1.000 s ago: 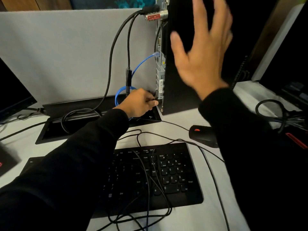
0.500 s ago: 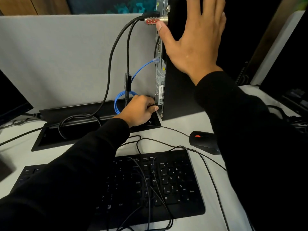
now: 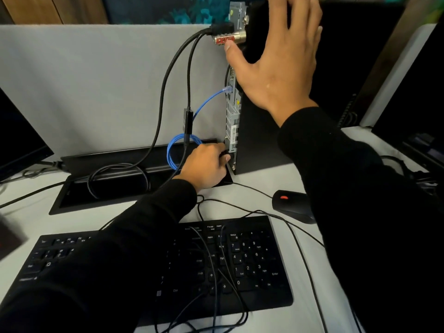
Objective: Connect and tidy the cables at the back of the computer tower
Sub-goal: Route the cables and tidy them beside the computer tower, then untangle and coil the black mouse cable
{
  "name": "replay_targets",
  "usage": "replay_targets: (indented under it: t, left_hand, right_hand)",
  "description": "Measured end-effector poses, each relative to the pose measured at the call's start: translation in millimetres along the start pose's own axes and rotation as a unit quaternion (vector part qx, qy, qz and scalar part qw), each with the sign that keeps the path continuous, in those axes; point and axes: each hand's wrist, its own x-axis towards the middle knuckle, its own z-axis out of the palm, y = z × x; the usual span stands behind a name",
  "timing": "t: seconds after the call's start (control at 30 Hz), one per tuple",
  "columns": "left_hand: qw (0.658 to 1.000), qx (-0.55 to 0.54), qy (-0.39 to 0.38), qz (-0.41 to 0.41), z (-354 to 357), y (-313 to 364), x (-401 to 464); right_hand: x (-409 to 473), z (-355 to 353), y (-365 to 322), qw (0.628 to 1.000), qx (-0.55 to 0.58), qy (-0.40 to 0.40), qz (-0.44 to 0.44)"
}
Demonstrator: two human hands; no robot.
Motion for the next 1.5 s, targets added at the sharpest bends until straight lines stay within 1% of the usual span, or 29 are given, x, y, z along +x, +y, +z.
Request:
replay_targets:
  t: [0.13, 0.2, 0.23, 0.3, 0.4, 0.47, 0.5, 0.57, 0.6, 0.67, 0.73, 0.77, 0.8, 0.87, 0.93, 0.97, 1.03, 1.1, 1.17, 1.2, 1.23, 1.3, 1.37, 1.4, 1.43, 1.5]
  left_hand:
    - [0.992, 0.08, -0.086, -0.039, -19.0, 17.2, 4.9]
    - [0.986, 0.087, -0.135, -0.05, -33.2, 30.9, -2.1]
    - [0.985, 0.078, -0.147, -0.041, -40.5, 35.7, -8.7]
    - [0.988, 0.054, -0.142, -0.018, -55.6, 38.1, -31.3]
    - [0.995, 0.005, -0.099, 0.019, -67.9, 28.2, -91.6]
    - [0.995, -0.031, -0.074, 0.052, -70.2, 20.3, -133.8]
    - [0.995, -0.046, -0.061, 0.063, -73.3, 15.3, -153.4]
    - [0.993, -0.053, -0.06, 0.088, -74.3, 2.1, -181.0]
    - [0.992, -0.04, -0.065, 0.1, -72.5, -4.0, -188.7]
    - [0.992, -0.03, -0.051, 0.109, -63.2, -11.8, -193.4]
    - [0.993, -0.092, 0.025, 0.07, -55.0, -13.8, -187.1]
    - [0.986, -0.142, 0.076, 0.032, -53.0, -14.1, -182.3]
    - [0.972, -0.199, 0.126, -0.013, -51.8, -15.5, -177.5]
    - [0.925, -0.306, 0.207, -0.086, -51.6, -20.8, -169.2]
    - [0.883, -0.384, 0.244, -0.114, -52.5, -25.9, -167.6]
    - [0.873, -0.405, 0.245, -0.113, -53.0, -27.0, -168.5]
    - [0.876, -0.395, 0.254, -0.109, -53.3, -31.3, -172.3]
    - [0.878, -0.357, 0.296, -0.119, -56.2, -36.2, -173.7]
    - [0.853, -0.356, 0.343, -0.166, -58.8, -41.0, -173.3]
    - [0.83, -0.375, 0.362, -0.198, -60.3, -43.1, -172.9]
    - [0.798, -0.407, 0.38, -0.231, -62.6, -46.4, -172.0]
    - [0.711, -0.486, 0.413, -0.296, -68.4, -58.4, -169.5]
    - [0.641, -0.53, 0.434, -0.346, -74.5, -70.1, -169.5]
    - [0.619, -0.537, 0.444, -0.361, -77.9, -73.3, -170.6]
    - [0.609, -0.535, 0.454, -0.37, -81.4, -75.6, -171.9]
    - [0.605, -0.518, 0.475, -0.374, -86.2, -80.0, -174.2]
  right_hand:
    - [-3.3, -11.3, 4.0, 0.996, -0.02, -0.086, -0.004]
    - [-7.5, -20.3, 7.4, 0.993, -0.019, -0.113, -0.012]
    - [-12.6, -23.6, 8.4, 0.992, -0.013, -0.124, -0.007]
    - [-35.5, -29.7, 5.9, 0.987, 0.021, -0.158, 0.02]
    - [-104.9, -48.8, -1.2, 0.967, 0.119, -0.22, 0.05]
    - [-150.8, -68.1, -4.9, 0.941, 0.17, -0.292, 0.016]
    - [-167.5, -76.7, -7.4, 0.922, 0.194, -0.335, -0.019]
    - [-185.0, -94.2, -8.4, 0.872, 0.231, -0.421, -0.092]
    - [-186.7, -102.0, -8.7, 0.849, 0.242, -0.458, -0.108]
    - [-186.5, -116.0, -11.0, 0.804, 0.236, -0.538, -0.091]
    - [-188.9, -121.6, -10.3, 0.766, 0.204, -0.606, -0.068]
    - [-191.6, -121.6, -7.9, 0.756, 0.179, -0.624, -0.079]
    - [-195.9, -119.1, -5.2, 0.752, 0.151, -0.634, -0.099]
    - [-202.7, -111.4, 0.2, 0.759, 0.13, -0.629, -0.107]
    - [-204.5, -107.0, 7.7, 0.79, 0.148, -0.592, -0.065]
    - [-205.1, -105.4, 12.1, 0.808, 0.154, -0.566, -0.046]
    - [-206.6, -104.6, 19.6, 0.835, 0.146, -0.531, -0.027]
    - [-208.6, -102.5, 25.8, 0.838, 0.119, -0.533, -0.012]
    - [-211.2, -96.8, 29.3, 0.83, 0.079, -0.553, -0.005]
    - [-212.0, -92.6, 30.1, 0.826, 0.061, -0.56, 0.002]
    - [-212.6, -87.5, 30.7, 0.826, 0.044, -0.562, 0.011]
    - [-212.4, -76.9, 32.1, 0.831, 0.019, -0.555, 0.02]
    - [-213.4, -69.6, 34.4, 0.838, 0.012, -0.544, 0.038]
    - [-214.0, -67.2, 36.8, 0.846, 0.018, -0.531, 0.046]
    - [-214.2, -65.4, 39.3, 0.858, 0.027, -0.51, 0.054]
    - [-212.3, -64.6, 44.4, 0.891, 0.056, -0.445, 0.07]
